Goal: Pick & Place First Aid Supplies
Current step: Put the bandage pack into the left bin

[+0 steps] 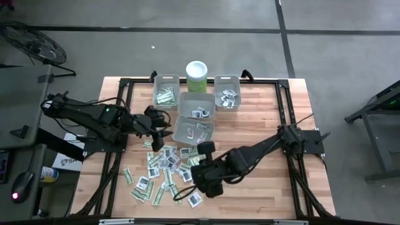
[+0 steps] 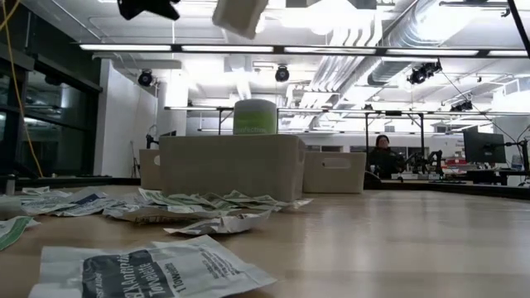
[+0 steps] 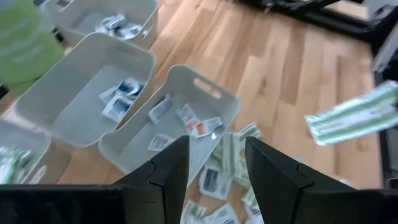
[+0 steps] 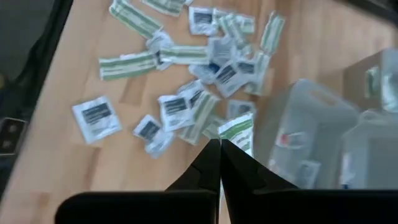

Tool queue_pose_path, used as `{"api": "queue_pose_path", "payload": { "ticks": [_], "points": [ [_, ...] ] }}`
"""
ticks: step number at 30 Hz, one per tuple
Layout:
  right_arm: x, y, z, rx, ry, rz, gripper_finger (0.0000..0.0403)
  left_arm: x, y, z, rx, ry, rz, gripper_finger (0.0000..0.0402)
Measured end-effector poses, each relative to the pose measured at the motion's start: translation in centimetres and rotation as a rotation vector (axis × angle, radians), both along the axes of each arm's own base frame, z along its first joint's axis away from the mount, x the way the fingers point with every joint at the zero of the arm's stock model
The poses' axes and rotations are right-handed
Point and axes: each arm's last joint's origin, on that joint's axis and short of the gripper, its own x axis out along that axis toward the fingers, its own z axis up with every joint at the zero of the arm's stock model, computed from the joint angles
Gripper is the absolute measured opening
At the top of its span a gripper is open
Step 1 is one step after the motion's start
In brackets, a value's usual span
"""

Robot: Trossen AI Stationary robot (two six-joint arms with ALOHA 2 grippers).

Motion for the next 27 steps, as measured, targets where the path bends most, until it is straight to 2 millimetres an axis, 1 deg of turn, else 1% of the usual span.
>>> {"api": "queue_pose_path", "payload": {
  "ticks": [4, 8, 13, 16, 20, 27],
  "points": [
    [-0.7, -1.0, 1.2, -0.091, -0.023, 0.054, 0.0, 0.2, -0.1, 0.3, -0.018, -0.034, -0.011, 0.0156],
    [-1.2, -1.5, 2.2, -0.247, -0.037, 0.135, 0.0, 0.5, -0.2, 0.7, -0.068, -0.087, -0.012, 0.0156],
    [-1.5, -1.8, 2.6, -0.532, -0.007, 0.246, 0.0, 1.0, -0.3, 1.4, -0.134, -0.182, 0.009, 0.0156],
    [-1.5, -2.0, 2.7, -0.682, 0.018, 0.287, 0.0, 1.3, 0.3, 1.7, -0.196, -0.221, 0.026, 0.0156],
    [-1.5, -2.4, 3.0, -0.872, 0.057, 0.291, 0.0, 1.6, 1.3, 1.9, -0.271, -0.242, 0.053, 0.0156],
    [-1.1, -3.3, 3.1, -0.962, 0.112, 0.335, 0.0, 2.2, 3.1, 2.7, -0.372, -0.33, 0.06, 0.0156]
  ]
}}
